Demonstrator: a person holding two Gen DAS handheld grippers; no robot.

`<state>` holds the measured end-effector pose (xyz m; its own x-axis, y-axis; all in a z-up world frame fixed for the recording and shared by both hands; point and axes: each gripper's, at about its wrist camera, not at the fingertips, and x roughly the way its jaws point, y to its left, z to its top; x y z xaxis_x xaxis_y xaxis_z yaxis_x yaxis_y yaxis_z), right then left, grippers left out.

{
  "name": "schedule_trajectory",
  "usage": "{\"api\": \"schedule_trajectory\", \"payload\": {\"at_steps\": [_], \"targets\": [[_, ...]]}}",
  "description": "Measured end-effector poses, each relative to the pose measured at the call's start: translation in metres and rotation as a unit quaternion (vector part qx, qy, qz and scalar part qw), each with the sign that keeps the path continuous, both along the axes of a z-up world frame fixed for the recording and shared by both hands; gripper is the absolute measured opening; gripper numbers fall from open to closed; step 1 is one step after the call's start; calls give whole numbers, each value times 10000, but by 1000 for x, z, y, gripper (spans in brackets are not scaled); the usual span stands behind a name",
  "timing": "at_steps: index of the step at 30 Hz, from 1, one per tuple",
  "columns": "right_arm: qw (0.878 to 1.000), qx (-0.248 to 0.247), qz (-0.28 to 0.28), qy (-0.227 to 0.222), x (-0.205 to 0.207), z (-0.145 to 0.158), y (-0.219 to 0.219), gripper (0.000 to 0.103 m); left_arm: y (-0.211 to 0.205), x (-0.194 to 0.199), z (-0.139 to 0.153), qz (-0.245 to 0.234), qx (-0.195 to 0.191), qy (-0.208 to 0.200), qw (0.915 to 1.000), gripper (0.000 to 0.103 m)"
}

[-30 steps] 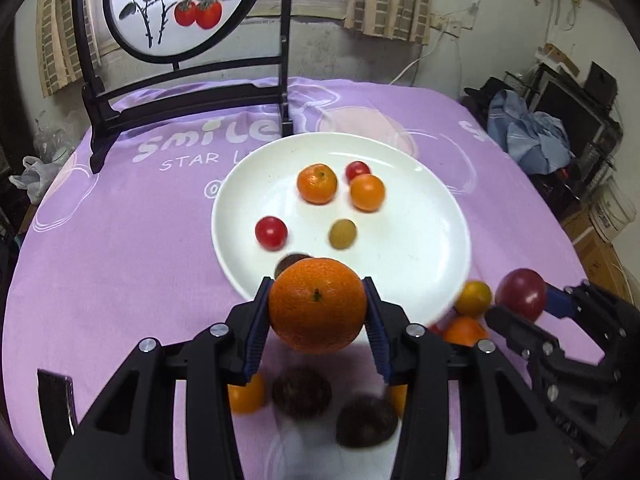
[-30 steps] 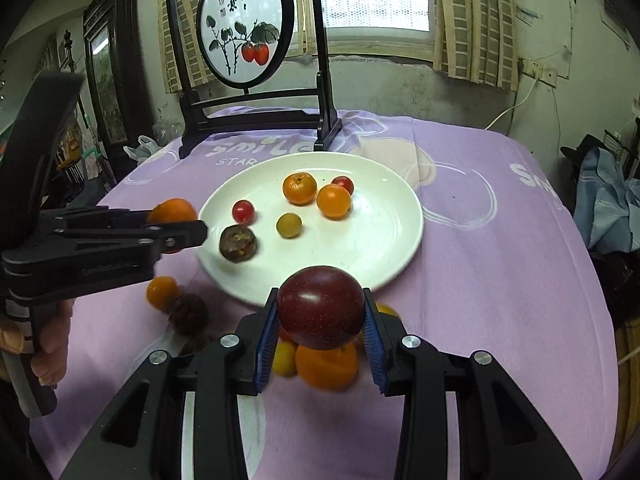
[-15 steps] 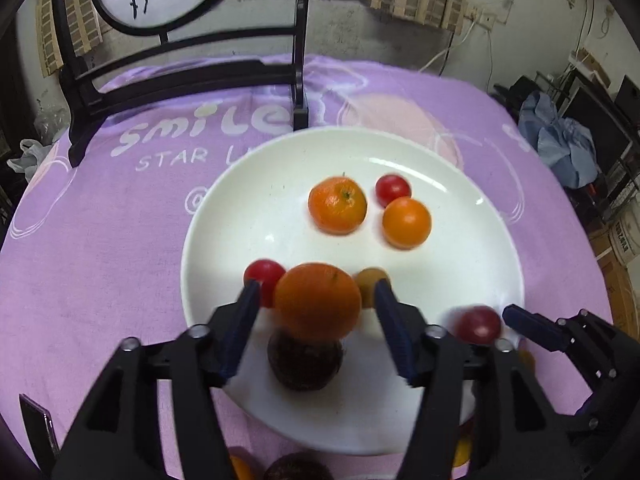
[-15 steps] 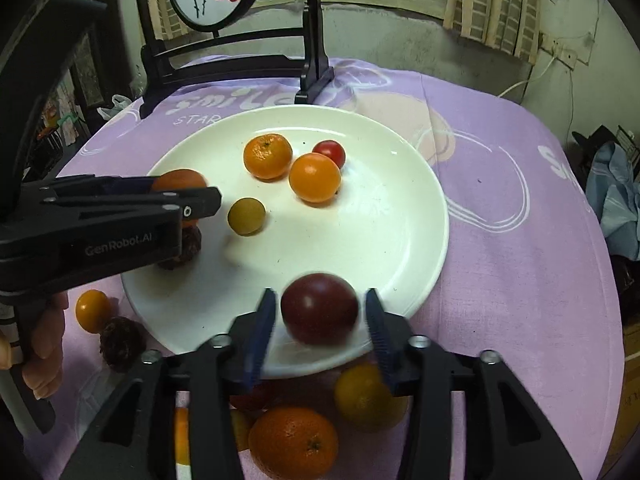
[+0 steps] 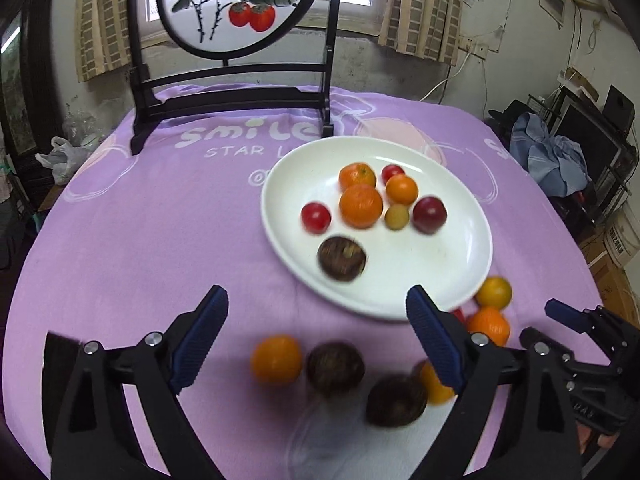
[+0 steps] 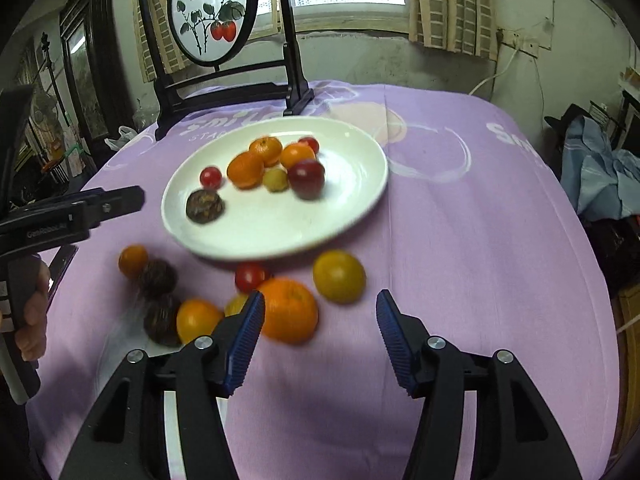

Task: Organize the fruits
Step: 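Lower both held fruits onto the white plate and open both tools, then move both open tools back from the plate toward the remaining fruits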

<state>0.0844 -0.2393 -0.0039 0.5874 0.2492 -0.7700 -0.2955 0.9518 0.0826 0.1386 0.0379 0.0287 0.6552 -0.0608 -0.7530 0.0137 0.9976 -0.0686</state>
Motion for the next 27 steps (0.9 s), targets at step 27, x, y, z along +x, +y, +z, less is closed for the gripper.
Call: {"api": "schedule_trajectory", "payload": {"at_steps": [27], "targets": [[9974,-649,228,202,-40,-44,29,64,17,-67,-66,-254,-199,520,9981,89]]}}
